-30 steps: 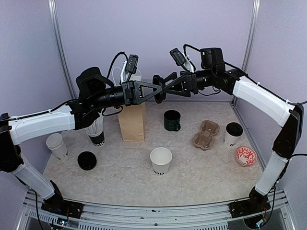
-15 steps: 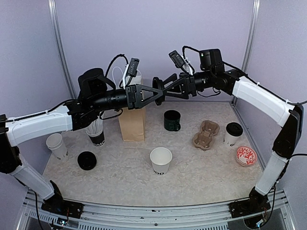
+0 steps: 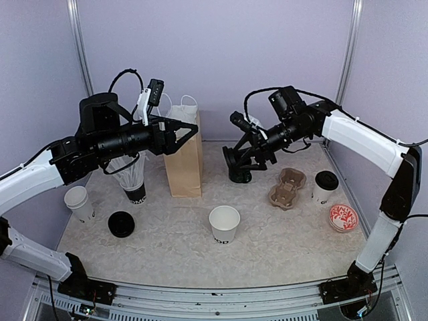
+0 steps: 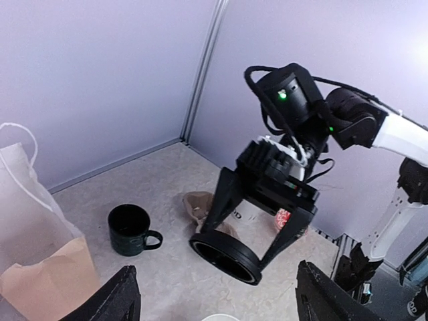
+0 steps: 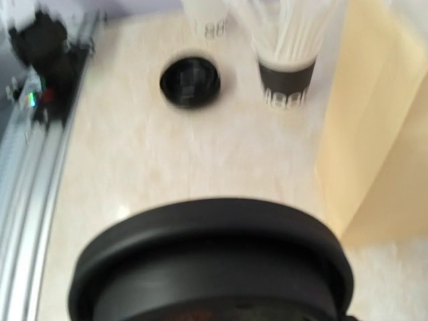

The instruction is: Pack the takeout coffee

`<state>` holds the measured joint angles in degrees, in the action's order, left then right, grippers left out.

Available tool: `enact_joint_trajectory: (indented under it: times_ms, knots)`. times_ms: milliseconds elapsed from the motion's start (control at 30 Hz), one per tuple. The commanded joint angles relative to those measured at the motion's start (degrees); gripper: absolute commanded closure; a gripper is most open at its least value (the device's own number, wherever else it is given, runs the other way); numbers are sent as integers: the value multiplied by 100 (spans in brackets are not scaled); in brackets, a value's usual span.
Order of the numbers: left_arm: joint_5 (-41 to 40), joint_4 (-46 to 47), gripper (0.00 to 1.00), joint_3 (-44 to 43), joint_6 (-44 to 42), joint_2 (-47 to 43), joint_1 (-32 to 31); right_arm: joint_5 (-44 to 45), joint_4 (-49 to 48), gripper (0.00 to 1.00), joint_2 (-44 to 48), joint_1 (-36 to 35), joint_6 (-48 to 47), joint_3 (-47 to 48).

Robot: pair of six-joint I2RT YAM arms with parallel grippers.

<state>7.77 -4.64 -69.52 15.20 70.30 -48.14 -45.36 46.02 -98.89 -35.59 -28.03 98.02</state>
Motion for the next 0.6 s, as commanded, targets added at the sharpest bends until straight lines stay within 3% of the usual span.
enact_joint_trajectory:
  times_ms: [0, 167, 567]
  knots:
    - [-446, -261, 22, 30, -347, 42, 91, 878, 1169, 30, -104, -378, -1150, 212]
    - [-393, -122, 22, 128, -340, 168, 103, 1645, 1423, 29, -268, -881, -1388, 157]
    - [-439, -72, 21, 351, -252, 142, 121, 2262, 1806, 30, -798, -1427, -1565, 258]
